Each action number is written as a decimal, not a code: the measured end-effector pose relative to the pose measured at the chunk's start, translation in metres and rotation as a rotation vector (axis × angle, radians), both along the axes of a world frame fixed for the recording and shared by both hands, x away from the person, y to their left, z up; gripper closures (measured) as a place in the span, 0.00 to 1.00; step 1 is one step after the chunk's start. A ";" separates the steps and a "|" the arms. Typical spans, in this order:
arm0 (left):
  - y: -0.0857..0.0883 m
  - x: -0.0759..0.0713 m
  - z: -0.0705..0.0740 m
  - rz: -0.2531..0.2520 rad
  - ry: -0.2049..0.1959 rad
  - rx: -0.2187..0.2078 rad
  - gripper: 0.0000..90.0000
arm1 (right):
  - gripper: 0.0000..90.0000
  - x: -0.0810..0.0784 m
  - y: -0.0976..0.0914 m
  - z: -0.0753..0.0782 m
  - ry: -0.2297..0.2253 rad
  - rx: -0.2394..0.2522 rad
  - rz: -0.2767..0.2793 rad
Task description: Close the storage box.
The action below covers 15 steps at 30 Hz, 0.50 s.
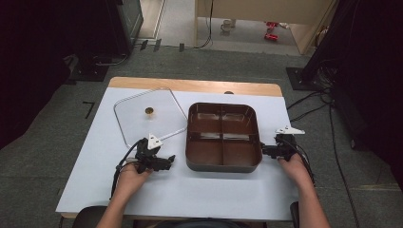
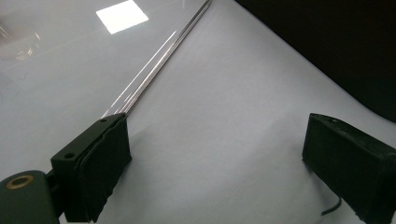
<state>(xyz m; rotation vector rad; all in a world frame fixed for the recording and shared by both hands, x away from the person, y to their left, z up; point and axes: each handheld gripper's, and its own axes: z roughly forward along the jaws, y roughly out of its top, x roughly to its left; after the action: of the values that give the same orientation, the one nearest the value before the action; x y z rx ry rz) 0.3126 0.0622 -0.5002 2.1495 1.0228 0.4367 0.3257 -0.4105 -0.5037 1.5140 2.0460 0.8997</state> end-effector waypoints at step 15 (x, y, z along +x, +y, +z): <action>0.000 0.000 0.000 0.001 0.001 0.002 0.08 | 0.13 0.000 -0.003 0.000 -0.001 0.031 0.000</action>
<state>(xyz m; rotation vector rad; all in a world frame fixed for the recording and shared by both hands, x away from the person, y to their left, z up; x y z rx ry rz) 0.3127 0.0621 -0.5001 2.1513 1.0240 0.4370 0.3256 -0.4136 -0.5034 1.5300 2.0402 0.9355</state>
